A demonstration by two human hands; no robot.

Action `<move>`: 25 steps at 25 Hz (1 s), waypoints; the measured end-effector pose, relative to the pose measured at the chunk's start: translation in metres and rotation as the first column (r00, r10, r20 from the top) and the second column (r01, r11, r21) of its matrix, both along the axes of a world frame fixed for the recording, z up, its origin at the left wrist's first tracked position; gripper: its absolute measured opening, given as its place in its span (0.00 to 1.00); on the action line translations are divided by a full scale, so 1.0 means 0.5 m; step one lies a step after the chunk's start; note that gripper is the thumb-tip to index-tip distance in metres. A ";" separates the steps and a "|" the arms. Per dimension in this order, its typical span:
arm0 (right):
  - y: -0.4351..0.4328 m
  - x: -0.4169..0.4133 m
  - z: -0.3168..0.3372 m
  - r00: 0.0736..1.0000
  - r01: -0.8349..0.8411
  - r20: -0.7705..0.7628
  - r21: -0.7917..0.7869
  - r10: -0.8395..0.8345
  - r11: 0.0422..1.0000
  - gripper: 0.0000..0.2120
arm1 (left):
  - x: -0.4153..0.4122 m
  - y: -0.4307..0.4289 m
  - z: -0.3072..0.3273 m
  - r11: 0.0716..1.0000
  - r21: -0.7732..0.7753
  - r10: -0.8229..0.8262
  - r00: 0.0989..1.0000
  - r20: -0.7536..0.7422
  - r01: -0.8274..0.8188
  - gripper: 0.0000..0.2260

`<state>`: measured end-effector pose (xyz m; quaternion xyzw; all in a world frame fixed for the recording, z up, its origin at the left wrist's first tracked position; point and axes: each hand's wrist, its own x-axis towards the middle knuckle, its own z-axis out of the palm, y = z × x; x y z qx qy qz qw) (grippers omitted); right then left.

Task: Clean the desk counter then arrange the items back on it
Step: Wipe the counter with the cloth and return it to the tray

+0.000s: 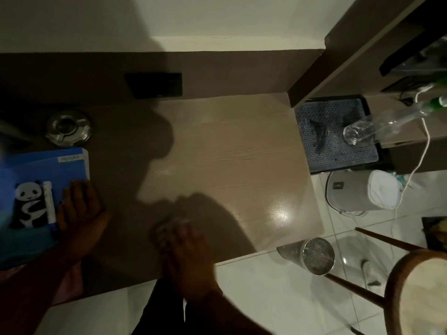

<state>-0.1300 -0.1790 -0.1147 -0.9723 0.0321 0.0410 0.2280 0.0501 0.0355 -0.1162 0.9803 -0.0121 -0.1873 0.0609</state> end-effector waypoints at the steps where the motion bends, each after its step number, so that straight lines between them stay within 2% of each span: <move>1: 0.058 0.005 -0.004 0.989 -0.148 -0.006 -0.011 0.148 0.989 0.29 | 0.002 0.002 -0.003 1.000 0.000 -0.005 1.000 -0.009 0.005 0.40; 3: 0.090 0.013 -0.009 0.965 -0.262 -0.023 -0.024 0.262 0.965 0.30 | 0.007 0.006 -0.003 0.999 -0.037 0.027 0.995 -0.092 -0.030 0.41; 5: 0.025 -0.002 -0.010 0.967 -0.253 0.015 -0.063 0.255 0.965 0.29 | 0.019 0.001 0.006 0.996 -0.036 0.078 0.983 -0.164 -0.085 0.41; 6: -0.033 -0.019 -0.009 0.979 -0.201 0.016 -0.052 0.202 0.978 0.27 | 0.020 -0.001 0.008 0.996 -0.029 0.082 0.982 -0.169 -0.088 0.40; 8: -0.183 -0.060 -0.007 1.000 0.020 -0.019 -0.046 -0.021 0.999 0.22 | 0.013 -0.002 0.006 0.998 -0.042 0.049 0.987 -0.156 -0.056 0.38; 10: -0.338 -0.086 0.006 0.960 0.263 -0.074 -0.092 -0.270 0.960 0.24 | 0.013 0.001 0.006 0.997 -0.056 0.050 0.988 -0.149 -0.058 0.37; 12: -0.454 -0.083 0.023 0.898 0.419 -0.099 -0.105 -0.429 0.902 0.27 | 0.014 -0.003 0.015 0.993 -0.087 0.062 0.985 -0.158 -0.077 0.39; 14: -0.520 -0.050 0.024 0.856 0.503 -0.074 -0.104 -0.511 0.858 0.28 | 0.011 -0.014 0.037 0.991 -0.089 0.080 0.982 -0.174 -0.097 0.40; 17: -0.558 0.045 0.017 0.799 0.596 -0.031 -0.094 -0.601 0.797 0.27 | -0.005 -0.027 0.057 1.000 0.007 0.019 0.994 -0.106 -0.018 0.35; 19: -0.535 0.106 0.018 0.784 0.613 -0.041 -0.102 -0.619 0.783 0.27 | -0.005 -0.029 0.078 0.996 -0.017 0.087 0.988 -0.126 -0.090 0.34; 20: -0.506 0.133 0.021 0.800 0.593 -0.047 -0.092 -0.598 0.800 0.27 | -0.010 -0.034 0.089 0.991 -0.053 0.117 0.983 -0.141 -0.126 0.34; 22: -0.391 0.183 0.036 0.897 0.434 -0.070 -0.048 -0.436 0.900 0.27 | -0.039 -0.047 0.106 0.989 -0.086 0.117 0.990 -0.083 -0.124 0.36; 24: -0.227 0.216 0.045 0.990 0.099 -0.102 0.009 -0.097 0.995 0.26 | -0.086 -0.063 0.126 0.990 -0.094 0.106 0.994 -0.001 -0.106 0.36; 25: -0.141 0.218 0.051 0.989 -0.067 -0.126 0.067 0.075 0.996 0.27 | -0.113 -0.066 0.135 0.989 -0.108 0.107 0.994 0.030 -0.104 0.35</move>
